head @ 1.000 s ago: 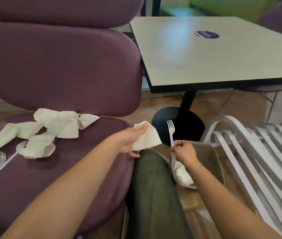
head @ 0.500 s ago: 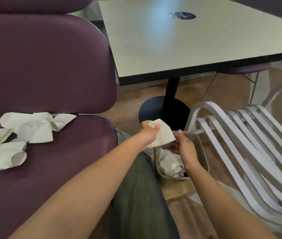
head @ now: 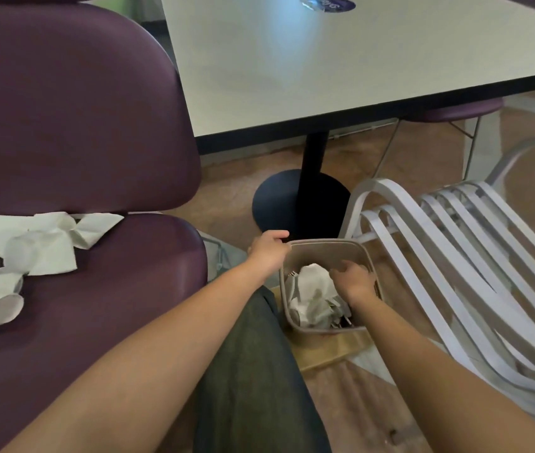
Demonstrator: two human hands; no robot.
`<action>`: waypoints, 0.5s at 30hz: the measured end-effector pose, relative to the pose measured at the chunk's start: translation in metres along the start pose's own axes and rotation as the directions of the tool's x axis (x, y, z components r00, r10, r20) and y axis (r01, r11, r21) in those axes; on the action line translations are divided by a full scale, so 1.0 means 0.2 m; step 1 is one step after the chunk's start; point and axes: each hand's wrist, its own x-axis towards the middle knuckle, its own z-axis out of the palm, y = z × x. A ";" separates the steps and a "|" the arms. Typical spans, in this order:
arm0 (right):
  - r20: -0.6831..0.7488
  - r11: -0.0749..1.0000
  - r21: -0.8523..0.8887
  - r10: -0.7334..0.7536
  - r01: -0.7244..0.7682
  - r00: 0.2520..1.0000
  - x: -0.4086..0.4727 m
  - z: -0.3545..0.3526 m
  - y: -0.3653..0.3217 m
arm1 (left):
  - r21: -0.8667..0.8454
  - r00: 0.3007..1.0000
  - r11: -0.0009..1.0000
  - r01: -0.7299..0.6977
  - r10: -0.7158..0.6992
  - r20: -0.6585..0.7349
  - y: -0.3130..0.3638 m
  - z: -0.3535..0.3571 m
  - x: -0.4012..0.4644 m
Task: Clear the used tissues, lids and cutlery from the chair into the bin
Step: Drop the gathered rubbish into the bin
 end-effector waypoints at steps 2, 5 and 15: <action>-0.003 0.997 0.063 -0.036 0.037 0.999 -0.02 0.01 -0.06 | -0.037 0.999 0.999 -0.040 0.039 -0.031 -0.01 -0.08 0.00; 0.010 0.962 0.235 -0.144 0.138 0.989 -0.07 0.03 -0.23 | -0.065 0.989 0.993 -0.094 0.086 -0.121 -0.02 -0.23 -0.03; 0.042 0.843 0.300 -0.479 0.446 0.877 -0.31 0.25 -0.90 | -0.020 0.909 0.993 -0.117 0.099 -0.405 -0.22 -0.81 -0.12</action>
